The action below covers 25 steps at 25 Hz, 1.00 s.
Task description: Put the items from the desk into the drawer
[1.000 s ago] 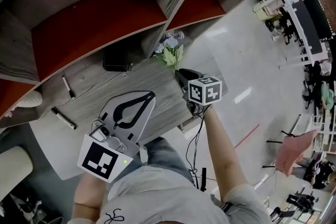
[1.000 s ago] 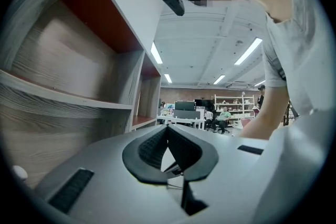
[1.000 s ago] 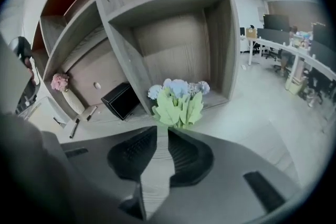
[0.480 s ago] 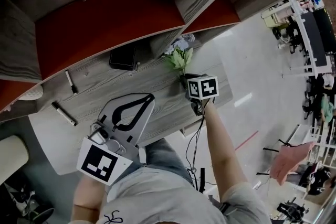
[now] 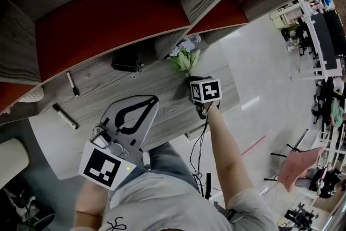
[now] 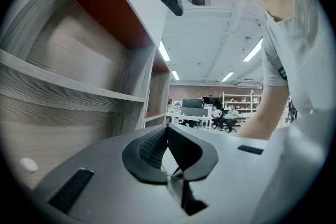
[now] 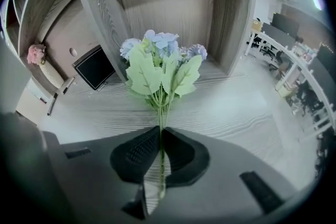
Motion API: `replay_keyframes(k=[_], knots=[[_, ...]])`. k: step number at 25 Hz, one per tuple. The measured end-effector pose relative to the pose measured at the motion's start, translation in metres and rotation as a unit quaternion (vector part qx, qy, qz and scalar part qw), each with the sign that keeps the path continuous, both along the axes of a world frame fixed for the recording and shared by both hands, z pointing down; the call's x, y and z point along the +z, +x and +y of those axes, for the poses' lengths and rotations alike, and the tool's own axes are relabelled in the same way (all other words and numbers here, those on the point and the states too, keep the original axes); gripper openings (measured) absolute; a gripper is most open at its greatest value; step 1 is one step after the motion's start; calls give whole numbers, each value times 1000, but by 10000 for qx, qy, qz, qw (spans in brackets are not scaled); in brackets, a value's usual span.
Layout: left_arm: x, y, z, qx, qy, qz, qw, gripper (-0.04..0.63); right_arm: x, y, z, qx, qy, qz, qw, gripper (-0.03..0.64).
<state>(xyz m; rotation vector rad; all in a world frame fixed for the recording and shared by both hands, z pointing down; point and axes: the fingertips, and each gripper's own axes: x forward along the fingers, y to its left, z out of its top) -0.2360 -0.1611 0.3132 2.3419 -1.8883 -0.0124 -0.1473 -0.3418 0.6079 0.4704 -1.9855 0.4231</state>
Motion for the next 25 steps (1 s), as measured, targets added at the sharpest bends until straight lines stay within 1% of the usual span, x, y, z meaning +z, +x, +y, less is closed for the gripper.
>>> replay_keyframes(k=[6,12,17,25], knots=[[-5,9,-3,35,15,-33,10000,9,-12,6,5,56,176,-352,9992,31],[-10,25,-5,177,70,-90,9998,9,-34,17,16,158,337,-903,9952,31],[-9,36,0,327,193,-112,9992,9,-56,19,36,239,455,-1468,9878,31],[-39,84,-17,678,344,-176,9969,9,-124,51,44,359,674,-2265,9710,31]])
